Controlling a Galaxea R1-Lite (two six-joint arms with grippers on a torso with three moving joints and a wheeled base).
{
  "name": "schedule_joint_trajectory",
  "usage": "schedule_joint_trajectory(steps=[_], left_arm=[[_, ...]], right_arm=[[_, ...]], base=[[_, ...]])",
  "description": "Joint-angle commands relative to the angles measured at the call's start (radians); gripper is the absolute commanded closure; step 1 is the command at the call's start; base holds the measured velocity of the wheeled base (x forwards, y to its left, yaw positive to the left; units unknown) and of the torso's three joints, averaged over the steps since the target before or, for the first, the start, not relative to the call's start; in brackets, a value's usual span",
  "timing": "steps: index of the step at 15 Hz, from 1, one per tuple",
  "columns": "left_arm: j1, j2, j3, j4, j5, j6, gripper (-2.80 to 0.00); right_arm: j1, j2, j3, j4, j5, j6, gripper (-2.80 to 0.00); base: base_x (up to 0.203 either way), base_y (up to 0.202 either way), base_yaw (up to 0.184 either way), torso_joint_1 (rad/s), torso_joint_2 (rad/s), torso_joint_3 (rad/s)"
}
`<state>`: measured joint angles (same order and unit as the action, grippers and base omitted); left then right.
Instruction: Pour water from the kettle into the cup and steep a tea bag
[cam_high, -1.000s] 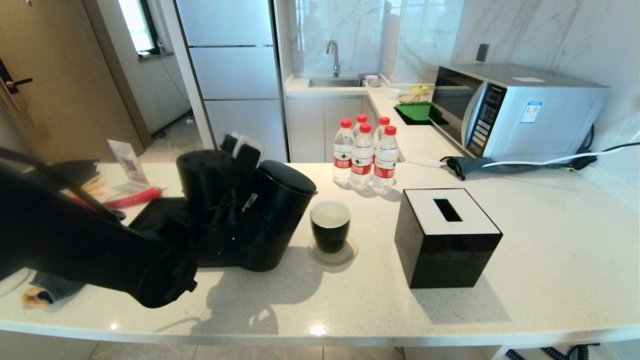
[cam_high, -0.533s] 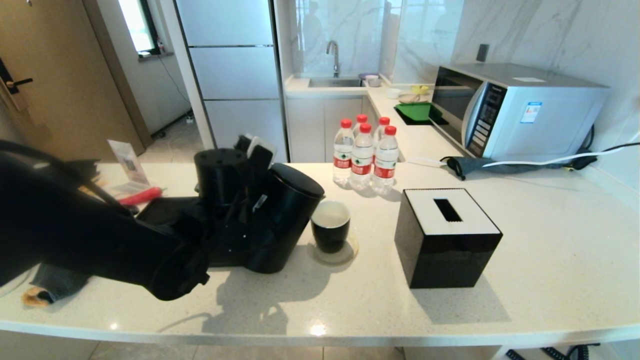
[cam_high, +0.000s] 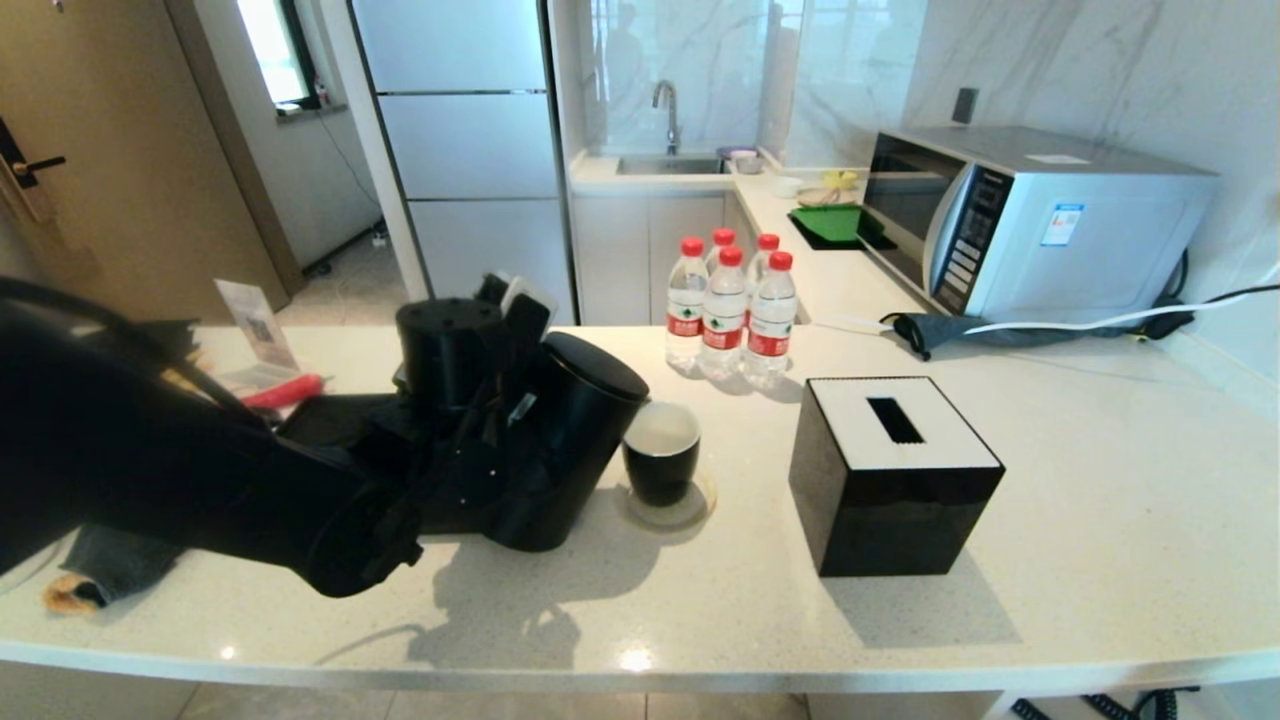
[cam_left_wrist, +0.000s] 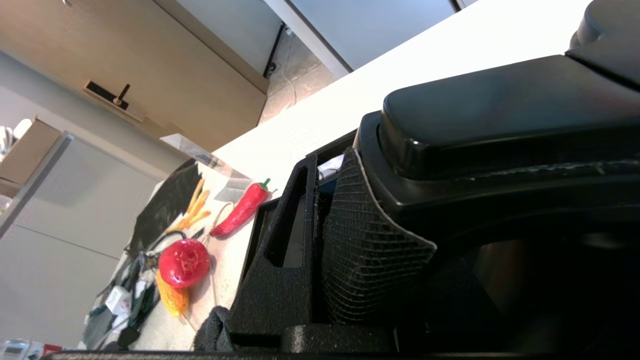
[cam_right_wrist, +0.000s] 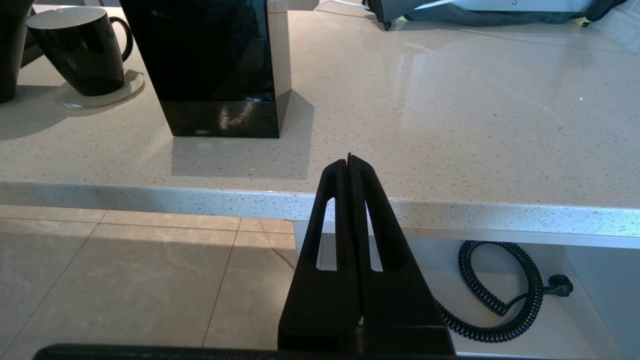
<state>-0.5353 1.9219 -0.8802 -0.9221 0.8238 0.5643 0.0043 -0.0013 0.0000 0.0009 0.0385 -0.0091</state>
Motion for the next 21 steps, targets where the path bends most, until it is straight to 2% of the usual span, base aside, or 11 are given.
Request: schedule_joint_trajectory(steps=[1,3,10,21], left_arm=[[0.001,0.0,-0.004,-0.006,0.004,0.031,0.0],[0.003,0.002,-0.022,0.001,0.002,0.072,0.0],[0.003,-0.001,-0.029,0.009,0.006,0.083,0.0],[0.005,-0.014,-0.049,0.014,0.003,0.154,0.0]], right_arm=[[0.0,0.001,0.0,0.001,0.001,-0.002,0.0],[0.0,0.001,0.0,-0.001,0.0,-0.002,0.0],[0.0,0.001,0.0,0.0,0.0,-0.002,0.0],[0.0,0.001,0.0,0.0,0.001,-0.001,0.0]], base=[[0.0,0.0,0.0,0.0,0.0,0.0],[0.0,0.0,0.0,0.0,0.0,0.0],[0.0,0.0,0.0,0.0,0.0,0.0],[0.0,0.0,0.0,0.0,0.0,0.0]])
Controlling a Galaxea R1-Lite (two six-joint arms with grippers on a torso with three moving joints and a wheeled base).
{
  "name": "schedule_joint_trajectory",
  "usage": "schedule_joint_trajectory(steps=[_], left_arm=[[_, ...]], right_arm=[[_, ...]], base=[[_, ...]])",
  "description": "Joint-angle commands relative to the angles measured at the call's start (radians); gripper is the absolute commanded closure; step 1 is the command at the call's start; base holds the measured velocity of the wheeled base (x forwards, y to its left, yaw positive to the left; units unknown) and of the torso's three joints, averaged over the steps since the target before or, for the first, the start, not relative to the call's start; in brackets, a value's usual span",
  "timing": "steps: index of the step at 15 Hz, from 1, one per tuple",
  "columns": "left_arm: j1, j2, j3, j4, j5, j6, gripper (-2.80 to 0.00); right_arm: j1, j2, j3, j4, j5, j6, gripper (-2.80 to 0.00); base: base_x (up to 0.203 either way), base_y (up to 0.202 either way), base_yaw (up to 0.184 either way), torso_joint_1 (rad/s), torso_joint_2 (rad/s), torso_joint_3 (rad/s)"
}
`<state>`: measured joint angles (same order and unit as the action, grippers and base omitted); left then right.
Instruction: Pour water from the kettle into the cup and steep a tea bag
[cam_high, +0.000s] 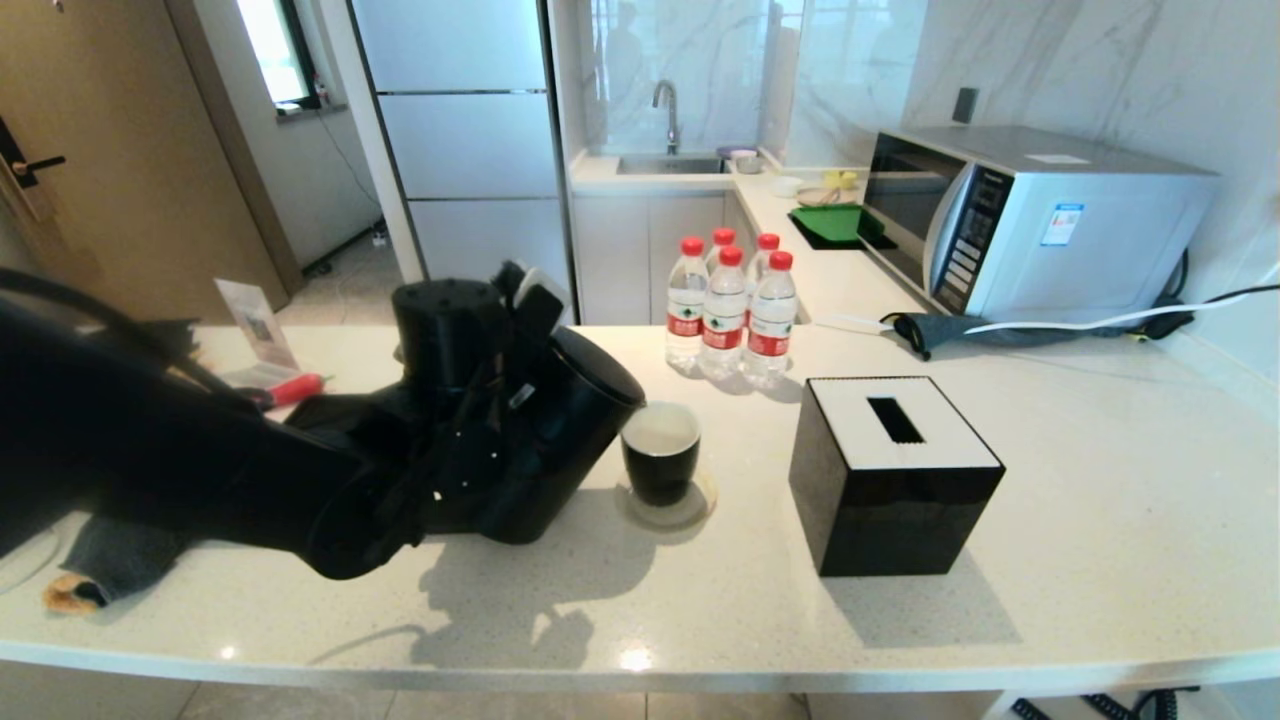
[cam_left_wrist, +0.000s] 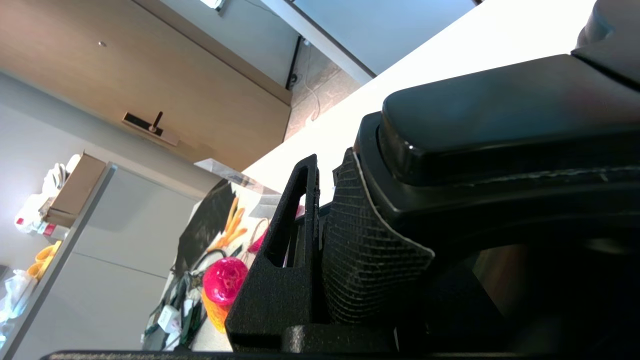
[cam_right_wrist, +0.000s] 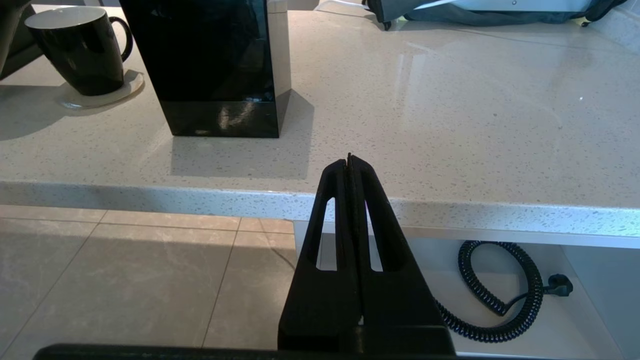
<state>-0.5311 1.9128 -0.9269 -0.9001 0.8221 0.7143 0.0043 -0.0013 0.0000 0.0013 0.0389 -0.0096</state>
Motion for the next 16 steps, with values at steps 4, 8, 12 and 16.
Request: schedule_joint_trajectory(steps=[4,8,12,16], left_arm=[[-0.003,-0.003,-0.005,-0.007,0.004,0.027,0.0],[-0.003,-0.001,-0.027,-0.007,0.003,0.068,0.0],[-0.006,0.002,-0.033,-0.007,0.003,0.09,0.0],[-0.01,0.002,-0.033,-0.005,0.004,0.09,0.0]], right_arm=[[0.0,0.001,0.0,0.0,0.001,-0.001,0.0],[0.0,0.001,0.0,0.0,0.001,-0.001,0.0],[0.0,0.001,0.0,0.0,-0.001,0.0,0.0],[0.0,0.001,0.0,0.0,-0.001,-0.001,0.0]], base=[[0.0,0.0,0.0,0.0,0.0,0.0],[0.0,0.0,0.0,0.0,0.0,0.0],[0.0,0.0,0.0,0.0,0.0,0.0],[0.0,0.0,0.0,0.0,0.0,0.0]])
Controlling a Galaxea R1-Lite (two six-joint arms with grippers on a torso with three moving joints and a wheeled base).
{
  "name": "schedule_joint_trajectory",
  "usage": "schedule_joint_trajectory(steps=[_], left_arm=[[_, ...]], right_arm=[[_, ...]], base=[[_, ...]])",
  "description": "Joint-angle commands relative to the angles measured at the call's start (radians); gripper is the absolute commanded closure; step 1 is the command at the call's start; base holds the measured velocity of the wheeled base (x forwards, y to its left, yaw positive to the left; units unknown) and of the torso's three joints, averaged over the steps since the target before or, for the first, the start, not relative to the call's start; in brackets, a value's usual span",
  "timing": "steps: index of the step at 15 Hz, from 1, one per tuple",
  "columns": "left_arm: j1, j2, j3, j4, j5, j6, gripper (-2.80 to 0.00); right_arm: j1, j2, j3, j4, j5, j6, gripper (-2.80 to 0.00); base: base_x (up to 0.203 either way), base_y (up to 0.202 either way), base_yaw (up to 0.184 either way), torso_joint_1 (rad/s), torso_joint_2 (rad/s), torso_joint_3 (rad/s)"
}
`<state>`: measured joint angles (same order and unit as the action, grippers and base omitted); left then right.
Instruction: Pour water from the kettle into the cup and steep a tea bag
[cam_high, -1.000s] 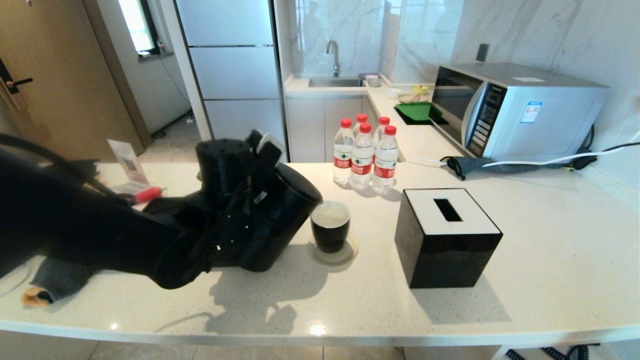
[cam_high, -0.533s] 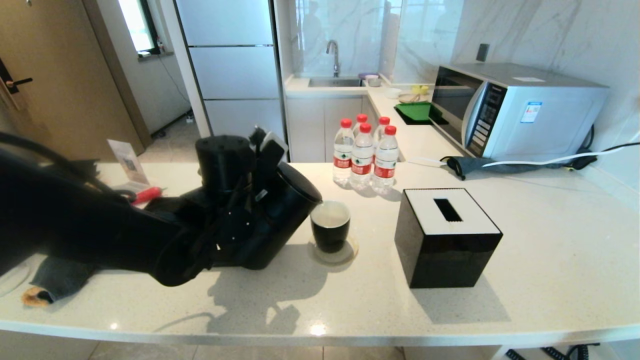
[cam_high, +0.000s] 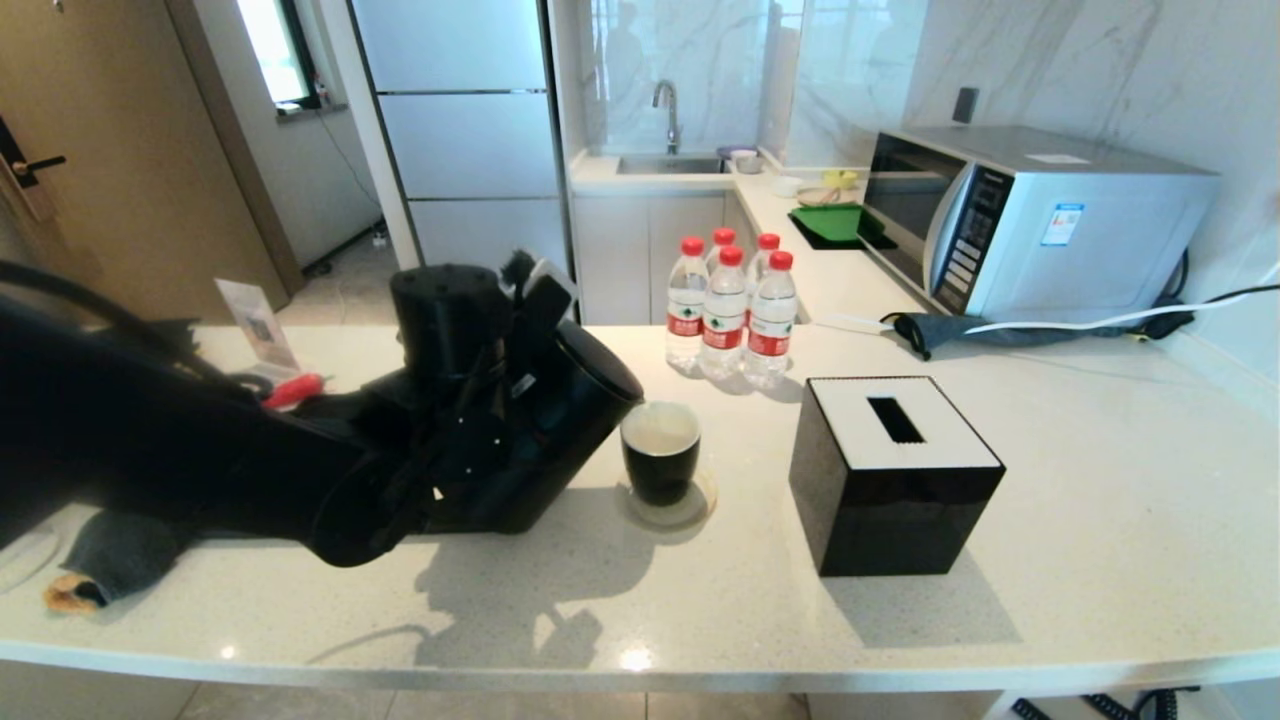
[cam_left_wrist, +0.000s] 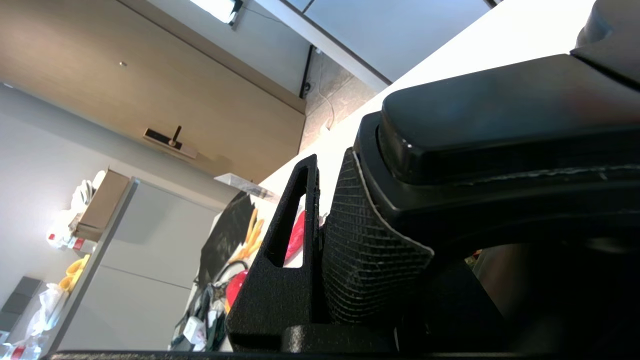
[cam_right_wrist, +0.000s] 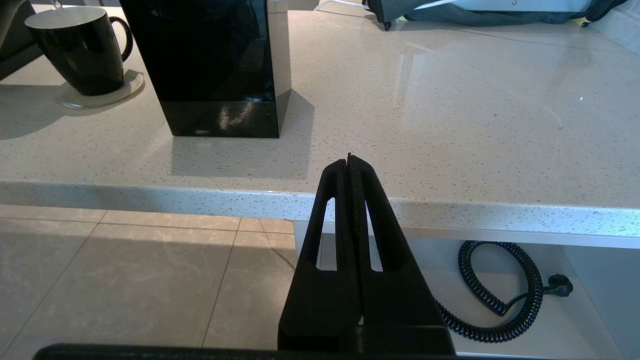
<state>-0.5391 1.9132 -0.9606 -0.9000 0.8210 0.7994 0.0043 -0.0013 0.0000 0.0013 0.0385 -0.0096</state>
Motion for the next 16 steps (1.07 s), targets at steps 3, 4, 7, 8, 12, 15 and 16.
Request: schedule_joint_trajectory(steps=[3,4,7,8,12,15,16], left_arm=[[-0.011,0.003,0.0,-0.005,0.006,0.017,0.0],[-0.012,0.003,-0.003,-0.006,0.005,0.029,0.0],[-0.016,0.001,-0.009,-0.005,0.006,0.044,0.0],[-0.016,0.001,-0.009,-0.005,0.006,0.046,0.0],[-0.021,0.0,-0.007,-0.005,0.006,0.046,0.0],[-0.027,0.0,-0.007,-0.005,0.006,0.047,0.0],[-0.028,-0.002,-0.007,-0.005,0.006,0.047,0.0]], right_arm=[[0.0,0.001,0.0,0.0,0.0,-0.001,0.0],[0.0,0.001,0.0,-0.001,0.0,0.0,0.0],[0.0,0.001,0.0,-0.001,0.001,-0.001,0.0],[0.0,0.001,0.0,-0.001,0.001,0.0,0.0],[0.0,0.001,0.0,0.0,0.0,0.0,0.0],[0.0,0.001,0.0,0.0,0.0,-0.001,0.0],[0.0,0.001,0.0,0.0,0.0,-0.001,0.0]], base=[[0.0,0.0,0.0,0.0,0.0,0.0],[0.0,0.0,0.0,0.0,0.0,0.0],[0.0,0.0,0.0,0.0,0.0,0.0],[0.0,0.0,0.0,0.0,0.0,0.0],[0.0,0.0,0.0,0.0,0.0,0.0],[0.0,0.0,0.0,0.0,0.0,0.0],[0.0,0.0,0.0,0.0,0.0,0.0]])
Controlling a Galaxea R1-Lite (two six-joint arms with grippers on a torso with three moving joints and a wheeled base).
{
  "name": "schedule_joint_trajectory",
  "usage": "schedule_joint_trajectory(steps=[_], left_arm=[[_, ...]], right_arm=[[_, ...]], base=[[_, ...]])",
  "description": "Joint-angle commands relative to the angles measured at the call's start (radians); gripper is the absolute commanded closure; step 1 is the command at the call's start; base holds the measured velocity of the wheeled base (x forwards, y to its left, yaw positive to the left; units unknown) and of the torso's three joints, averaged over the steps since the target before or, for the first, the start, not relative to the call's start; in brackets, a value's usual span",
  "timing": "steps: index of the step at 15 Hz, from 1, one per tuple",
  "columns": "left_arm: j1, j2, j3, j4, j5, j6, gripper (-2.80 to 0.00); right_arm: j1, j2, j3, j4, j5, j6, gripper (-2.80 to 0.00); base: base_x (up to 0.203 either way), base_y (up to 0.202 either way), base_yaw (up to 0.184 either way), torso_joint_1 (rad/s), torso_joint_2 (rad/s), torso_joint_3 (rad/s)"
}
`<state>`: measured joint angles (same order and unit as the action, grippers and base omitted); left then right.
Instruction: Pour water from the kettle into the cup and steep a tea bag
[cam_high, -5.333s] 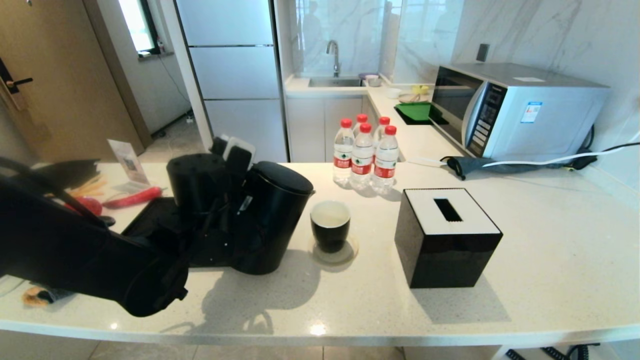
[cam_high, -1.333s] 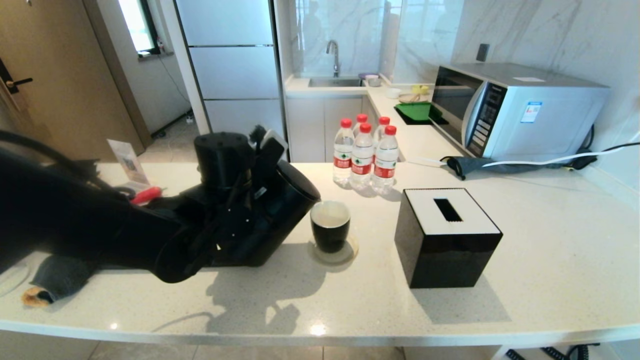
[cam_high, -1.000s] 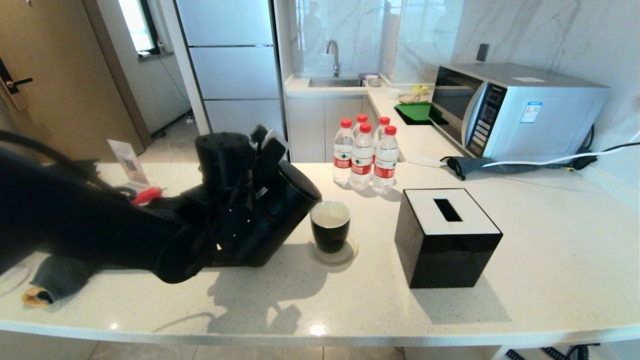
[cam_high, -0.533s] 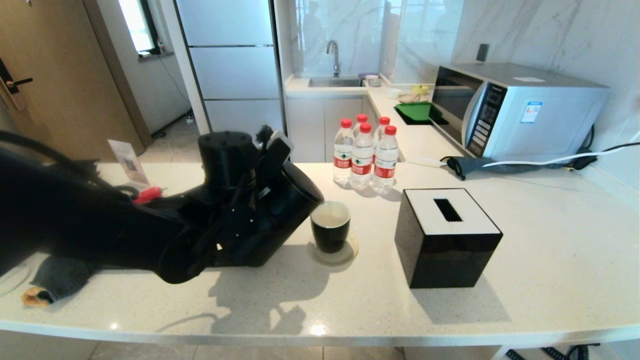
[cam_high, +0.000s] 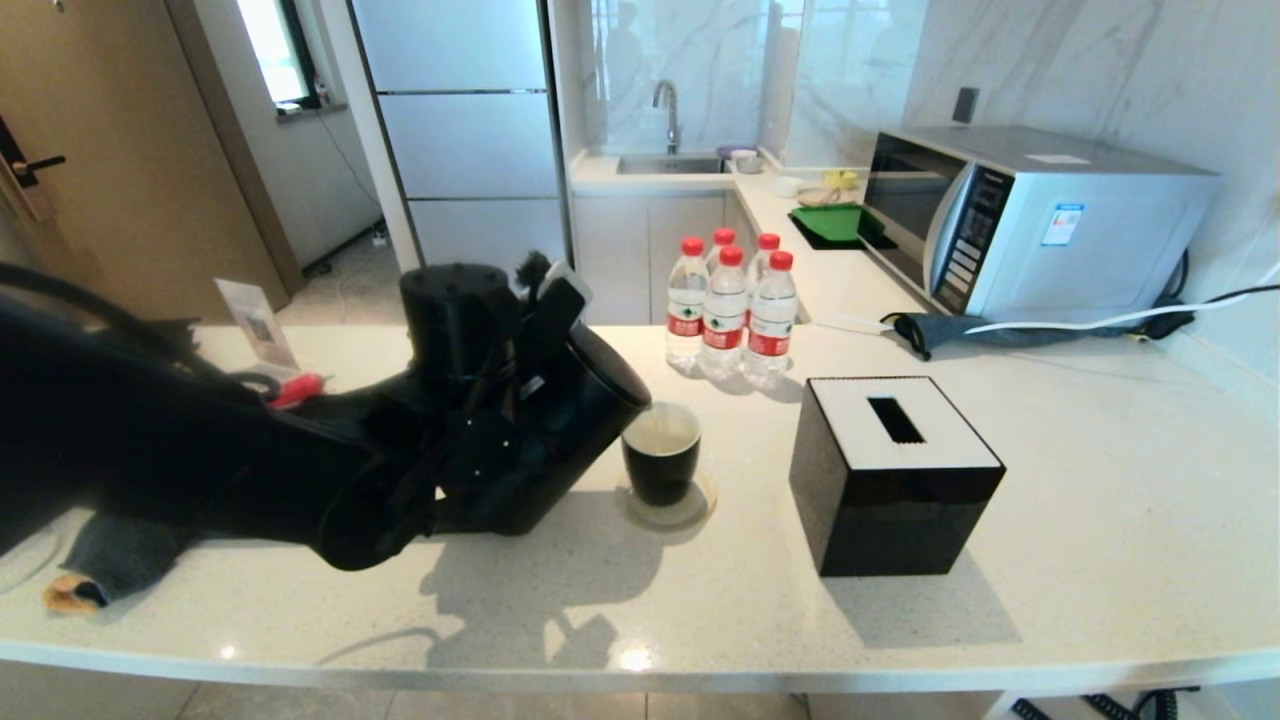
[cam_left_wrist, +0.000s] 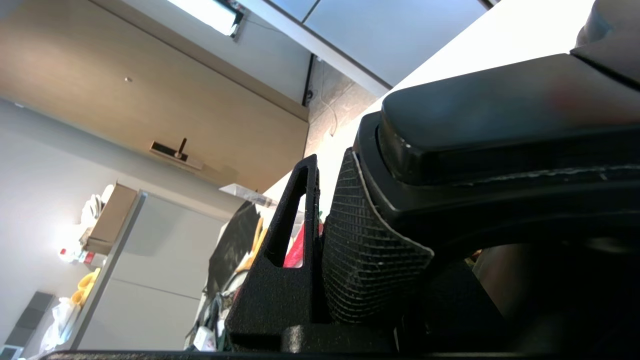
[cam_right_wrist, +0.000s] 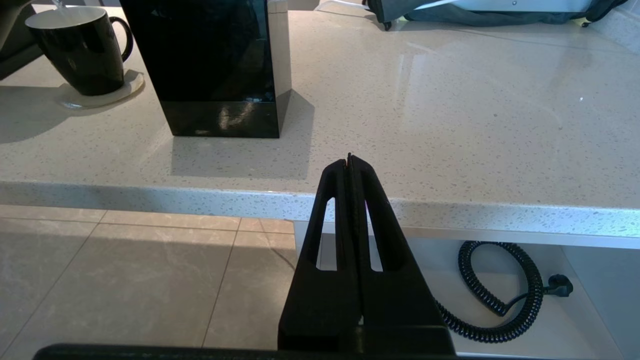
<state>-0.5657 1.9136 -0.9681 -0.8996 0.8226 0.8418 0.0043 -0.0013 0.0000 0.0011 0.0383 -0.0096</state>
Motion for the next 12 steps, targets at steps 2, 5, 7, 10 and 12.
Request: schedule_joint_trajectory(steps=[2,5,7,10,12], left_arm=[[-0.007,0.001,0.0,-0.004,0.004,0.005,0.0],[-0.009,-0.001,-0.006,0.025,0.005,0.006,0.0],[-0.013,-0.002,-0.018,0.049,0.006,0.006,0.0],[-0.016,-0.001,-0.046,0.093,0.006,0.008,0.0],[-0.016,-0.001,-0.059,0.107,0.006,0.008,0.0]], right_arm=[[0.0,0.001,0.0,-0.001,0.0,0.0,0.0],[0.0,0.001,0.0,0.0,0.001,0.0,0.0],[0.0,0.001,0.0,0.0,0.001,0.0,0.0],[0.0,0.001,0.0,0.0,0.0,0.0,0.0],[0.0,0.001,0.0,0.0,0.0,0.0,0.0]], base=[[0.0,0.0,0.0,0.0,0.0,0.0],[0.0,0.0,0.0,0.0,0.0,0.0],[0.0,0.0,0.0,0.0,0.0,0.0],[0.0,0.0,0.0,0.0,0.0,0.0],[0.0,0.0,0.0,0.0,0.0,0.0]])
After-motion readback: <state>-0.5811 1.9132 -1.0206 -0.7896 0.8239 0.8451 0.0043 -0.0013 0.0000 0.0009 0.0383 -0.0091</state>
